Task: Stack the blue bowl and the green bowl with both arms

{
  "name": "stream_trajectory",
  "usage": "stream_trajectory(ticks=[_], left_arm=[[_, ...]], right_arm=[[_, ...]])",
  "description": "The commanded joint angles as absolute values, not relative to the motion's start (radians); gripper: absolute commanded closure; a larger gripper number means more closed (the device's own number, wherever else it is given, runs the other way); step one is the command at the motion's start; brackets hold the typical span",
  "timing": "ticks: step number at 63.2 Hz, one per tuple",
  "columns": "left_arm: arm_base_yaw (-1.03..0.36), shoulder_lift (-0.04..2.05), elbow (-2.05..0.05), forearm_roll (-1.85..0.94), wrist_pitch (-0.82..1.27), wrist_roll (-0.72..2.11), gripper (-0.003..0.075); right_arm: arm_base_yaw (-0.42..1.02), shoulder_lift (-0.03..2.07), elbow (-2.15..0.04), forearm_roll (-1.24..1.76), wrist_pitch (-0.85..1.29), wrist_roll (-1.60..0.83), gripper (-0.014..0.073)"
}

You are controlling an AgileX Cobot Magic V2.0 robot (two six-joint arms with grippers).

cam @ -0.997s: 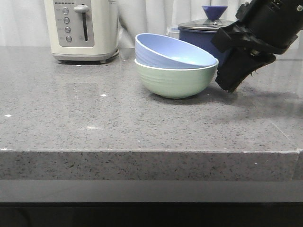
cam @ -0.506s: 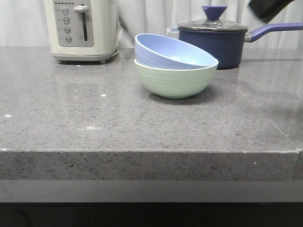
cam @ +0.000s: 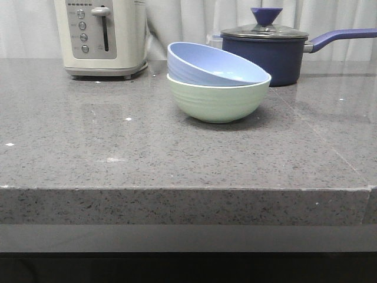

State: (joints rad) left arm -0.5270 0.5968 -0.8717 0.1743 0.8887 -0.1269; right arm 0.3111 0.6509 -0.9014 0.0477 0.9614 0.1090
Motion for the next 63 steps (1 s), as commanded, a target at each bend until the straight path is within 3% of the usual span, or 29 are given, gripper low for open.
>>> stream_trajectory(ticks=[1, 18, 30, 40, 63], left_arm=[[-0.527, 0.598, -0.899, 0.183, 0.794, -0.136, 0.0373], [-0.527, 0.598, -0.899, 0.183, 0.781, -0.136, 0.0386], [-0.527, 0.598, -0.899, 0.183, 0.781, -0.136, 0.0612], [-0.527, 0.598, -0.899, 0.183, 0.783, -0.136, 0.0741], [-0.531, 0.593, -0.896, 0.18, 0.781, -0.136, 0.074]], right_arm=[[0.308, 0.613, -0.91, 0.03, 0.908, 0.119, 0.0648], [0.308, 0.569, -0.896, 0.03, 0.907, 0.119, 0.0648], [0.308, 0.569, -0.896, 0.03, 0.908, 0.119, 0.0648], [0.308, 0.569, -0.896, 0.03, 0.915, 0.119, 0.0648], [0.308, 0.569, -0.896, 0.03, 0.915, 0.119, 0.0648]])
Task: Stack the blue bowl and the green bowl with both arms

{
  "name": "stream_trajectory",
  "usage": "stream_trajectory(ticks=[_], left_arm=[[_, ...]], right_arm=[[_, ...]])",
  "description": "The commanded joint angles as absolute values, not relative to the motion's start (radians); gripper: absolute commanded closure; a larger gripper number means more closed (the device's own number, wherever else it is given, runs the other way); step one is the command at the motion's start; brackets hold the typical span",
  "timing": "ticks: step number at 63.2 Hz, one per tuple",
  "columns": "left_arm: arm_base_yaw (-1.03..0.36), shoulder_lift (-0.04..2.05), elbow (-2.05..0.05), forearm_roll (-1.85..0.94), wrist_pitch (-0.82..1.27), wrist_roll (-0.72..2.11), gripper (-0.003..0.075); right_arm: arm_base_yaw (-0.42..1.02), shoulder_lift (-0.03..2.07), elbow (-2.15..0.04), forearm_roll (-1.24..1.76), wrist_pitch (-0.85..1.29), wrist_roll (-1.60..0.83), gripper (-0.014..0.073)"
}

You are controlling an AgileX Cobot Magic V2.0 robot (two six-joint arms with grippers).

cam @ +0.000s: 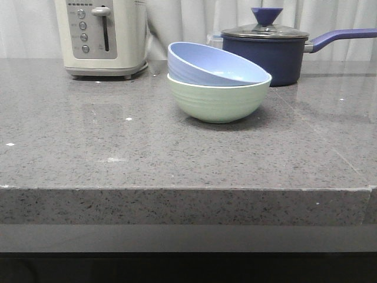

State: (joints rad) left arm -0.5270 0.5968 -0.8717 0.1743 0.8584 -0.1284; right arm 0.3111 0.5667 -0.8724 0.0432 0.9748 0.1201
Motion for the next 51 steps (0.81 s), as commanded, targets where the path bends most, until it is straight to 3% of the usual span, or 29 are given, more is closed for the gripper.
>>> stream_trajectory(ticks=[1, 8, 16, 38, 51], left_arm=[[-0.531, 0.591, -0.894, 0.18, 0.779, -0.136, 0.074], [-0.512, 0.574, -0.853, 0.183, 0.748, -0.136, 0.074], [-0.405, 0.5, -0.728, 0.189, 0.574, -0.136, 0.074], [-0.144, 0.13, -0.176, 0.066, 0.016, -0.136, 0.074], [-0.097, -0.022, -0.006, -0.022, -0.033, -0.136, 0.074]], right_arm=[[0.308, 0.569, -0.896, 0.03, 0.915, 0.119, 0.0648], [0.308, 0.569, -0.896, 0.03, 0.915, 0.119, 0.0648], [0.308, 0.569, -0.896, 0.03, 0.915, 0.119, 0.0648], [0.308, 0.569, -0.896, 0.03, 0.915, 0.119, 0.0648], [0.308, 0.569, -0.896, 0.03, 0.915, 0.119, 0.0648]])
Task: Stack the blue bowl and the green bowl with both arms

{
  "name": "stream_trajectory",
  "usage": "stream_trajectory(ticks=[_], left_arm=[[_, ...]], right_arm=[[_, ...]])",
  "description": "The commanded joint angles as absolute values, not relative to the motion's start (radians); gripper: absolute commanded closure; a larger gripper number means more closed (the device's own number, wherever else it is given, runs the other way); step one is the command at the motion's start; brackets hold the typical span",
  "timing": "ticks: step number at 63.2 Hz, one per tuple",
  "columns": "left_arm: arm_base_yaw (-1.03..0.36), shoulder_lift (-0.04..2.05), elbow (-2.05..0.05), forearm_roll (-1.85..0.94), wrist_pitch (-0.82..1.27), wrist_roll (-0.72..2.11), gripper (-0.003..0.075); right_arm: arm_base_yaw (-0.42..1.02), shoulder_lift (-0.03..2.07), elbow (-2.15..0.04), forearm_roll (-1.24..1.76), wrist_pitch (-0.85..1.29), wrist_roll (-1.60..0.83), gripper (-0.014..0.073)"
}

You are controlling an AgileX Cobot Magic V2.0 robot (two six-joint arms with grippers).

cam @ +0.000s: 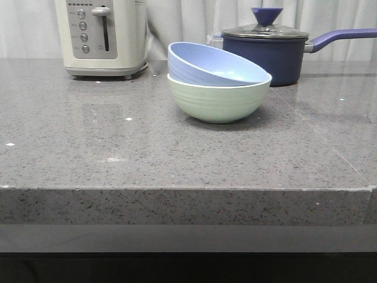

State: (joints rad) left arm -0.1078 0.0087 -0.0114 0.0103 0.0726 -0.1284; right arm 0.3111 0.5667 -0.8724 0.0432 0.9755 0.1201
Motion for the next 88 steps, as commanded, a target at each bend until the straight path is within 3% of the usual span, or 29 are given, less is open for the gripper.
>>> stream_trajectory(ticks=[1, 88], left_arm=[[-0.097, -0.027, 0.003, -0.025, -0.033, -0.136, 0.074], [-0.05, -0.025, 0.009, 0.07, -0.038, -0.124, 0.0739]], right_arm=[[0.308, 0.569, -0.896, 0.03, 0.915, 0.119, 0.0648], [0.308, 0.57, -0.896, 0.03, 0.923, 0.119, 0.0648]])
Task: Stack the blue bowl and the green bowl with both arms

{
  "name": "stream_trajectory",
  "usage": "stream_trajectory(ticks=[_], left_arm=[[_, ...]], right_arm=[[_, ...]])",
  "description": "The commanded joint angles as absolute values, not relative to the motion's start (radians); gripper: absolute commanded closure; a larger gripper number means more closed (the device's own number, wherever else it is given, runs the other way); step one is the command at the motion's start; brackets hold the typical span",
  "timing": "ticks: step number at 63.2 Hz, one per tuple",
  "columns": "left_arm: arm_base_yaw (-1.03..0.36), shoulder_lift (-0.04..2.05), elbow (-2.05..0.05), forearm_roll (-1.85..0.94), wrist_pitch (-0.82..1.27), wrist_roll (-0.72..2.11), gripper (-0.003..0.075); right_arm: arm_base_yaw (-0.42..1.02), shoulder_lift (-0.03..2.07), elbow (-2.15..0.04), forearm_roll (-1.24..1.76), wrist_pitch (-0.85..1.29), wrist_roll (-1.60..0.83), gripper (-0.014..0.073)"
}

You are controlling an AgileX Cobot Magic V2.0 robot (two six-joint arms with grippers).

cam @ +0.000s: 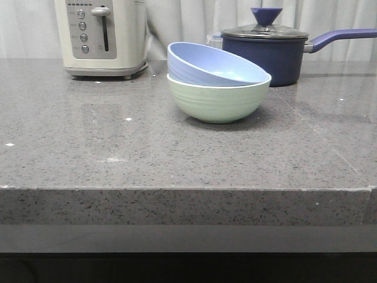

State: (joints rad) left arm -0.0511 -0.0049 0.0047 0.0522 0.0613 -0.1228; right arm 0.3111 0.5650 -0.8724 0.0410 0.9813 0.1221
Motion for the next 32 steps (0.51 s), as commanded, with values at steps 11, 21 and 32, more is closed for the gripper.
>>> stream_trajectory(ticks=[11, 21, 32], left_arm=[[-0.05, -0.025, 0.009, 0.073, -0.048, -0.124, 0.0739], [-0.05, -0.025, 0.009, 0.073, -0.048, -0.124, 0.074], [-0.05, -0.025, 0.009, 0.073, -0.04, -0.124, 0.074]], right_arm=[[0.308, 0.57, -0.896, 0.03, 0.923, 0.119, 0.0648], [0.308, 0.57, -0.896, 0.03, 0.923, 0.119, 0.0648], [0.308, 0.57, -0.896, 0.03, 0.923, 0.119, 0.0648]])
